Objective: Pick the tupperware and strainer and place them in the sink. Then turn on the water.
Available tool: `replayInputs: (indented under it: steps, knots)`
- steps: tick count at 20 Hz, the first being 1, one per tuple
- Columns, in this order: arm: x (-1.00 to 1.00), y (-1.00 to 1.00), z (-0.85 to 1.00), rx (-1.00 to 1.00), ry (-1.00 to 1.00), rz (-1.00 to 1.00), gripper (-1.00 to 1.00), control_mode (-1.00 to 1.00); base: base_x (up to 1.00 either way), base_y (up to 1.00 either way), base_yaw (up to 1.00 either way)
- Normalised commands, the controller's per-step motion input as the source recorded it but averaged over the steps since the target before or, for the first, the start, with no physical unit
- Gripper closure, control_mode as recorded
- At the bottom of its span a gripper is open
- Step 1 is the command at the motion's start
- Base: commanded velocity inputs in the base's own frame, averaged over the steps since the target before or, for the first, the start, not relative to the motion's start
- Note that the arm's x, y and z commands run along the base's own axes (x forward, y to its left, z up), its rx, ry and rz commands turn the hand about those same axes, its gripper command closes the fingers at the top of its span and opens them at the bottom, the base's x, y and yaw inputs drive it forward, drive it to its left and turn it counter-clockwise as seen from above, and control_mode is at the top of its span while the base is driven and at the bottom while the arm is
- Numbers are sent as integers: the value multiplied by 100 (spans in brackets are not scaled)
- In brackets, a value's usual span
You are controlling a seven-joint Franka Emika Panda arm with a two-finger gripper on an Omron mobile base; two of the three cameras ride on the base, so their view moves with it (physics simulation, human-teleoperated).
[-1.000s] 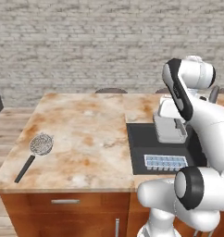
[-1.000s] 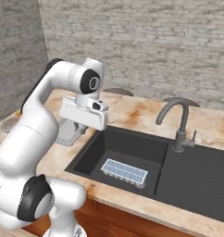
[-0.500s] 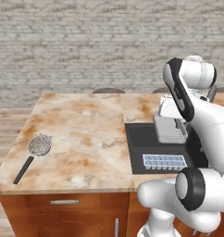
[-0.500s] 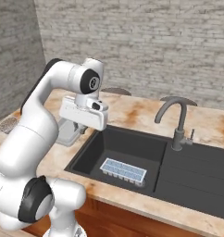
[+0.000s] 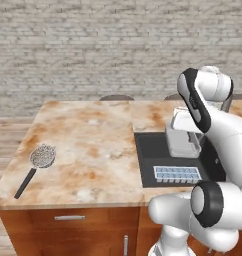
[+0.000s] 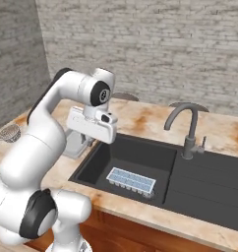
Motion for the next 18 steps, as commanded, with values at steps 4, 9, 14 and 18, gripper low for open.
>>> replayInputs:
  steps: [4, 9, 14, 18]
  knots:
    - [51, -30, -57, 5, 3, 0, 100, -100, 0, 0, 0]
    - [79, -25, -66, 0, 0, 0, 100, -100, 0, 0, 0]
    - [71, -6, -26, 0, 0, 0, 100, -100, 0, 0, 0]
    - [49, 0, -17, 0, 1, 0, 100, -100, 0, 0, 0]
